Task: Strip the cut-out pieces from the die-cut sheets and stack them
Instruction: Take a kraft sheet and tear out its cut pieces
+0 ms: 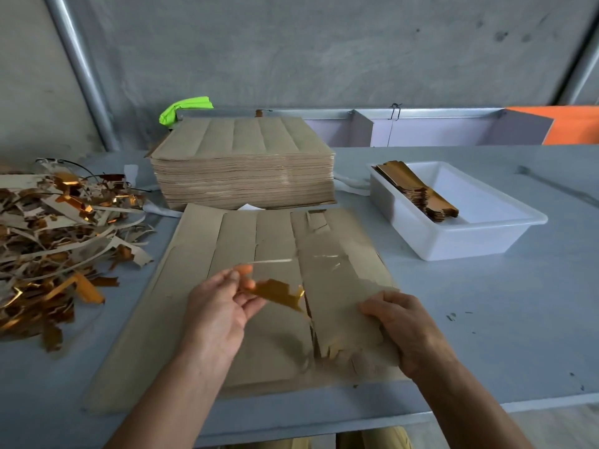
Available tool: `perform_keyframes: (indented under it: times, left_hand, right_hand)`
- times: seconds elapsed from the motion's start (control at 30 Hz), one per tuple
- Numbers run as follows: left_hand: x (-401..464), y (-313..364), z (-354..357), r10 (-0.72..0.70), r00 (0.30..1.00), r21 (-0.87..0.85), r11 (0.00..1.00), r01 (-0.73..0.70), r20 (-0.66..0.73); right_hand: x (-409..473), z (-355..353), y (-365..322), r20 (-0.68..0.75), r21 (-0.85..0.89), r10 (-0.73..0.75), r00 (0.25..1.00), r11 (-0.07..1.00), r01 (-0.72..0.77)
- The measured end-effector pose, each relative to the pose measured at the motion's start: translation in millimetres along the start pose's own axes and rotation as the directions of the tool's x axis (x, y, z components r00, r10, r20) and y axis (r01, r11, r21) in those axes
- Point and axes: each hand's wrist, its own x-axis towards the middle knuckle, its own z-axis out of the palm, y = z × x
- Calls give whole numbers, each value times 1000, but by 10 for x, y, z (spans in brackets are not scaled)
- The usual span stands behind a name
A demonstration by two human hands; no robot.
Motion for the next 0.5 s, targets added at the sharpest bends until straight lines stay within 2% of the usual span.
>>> perform_keyframes:
  times: [0.17, 0.23, 0.43, 0.5]
  left_hand:
    - [189, 216, -176, 16, 986, -191, 980, -48, -169]
    - [280, 258, -254, 24, 970, -202, 977, -74, -240]
    - [340, 194, -177, 58, 980, 108, 993, -38, -193]
    - [363, 203, -131, 129, 972, 258, 963, -76, -198]
  right_hand:
    - [65, -103, -16, -60, -70, -79, 995, 995, 74]
    - [100, -135, -10, -68, -136, -119, 991, 985, 108]
    - [189, -61, 6, -12, -301, -201, 980, 935, 188]
    - [223, -40, 0, 2, -288, -188, 982, 940, 180]
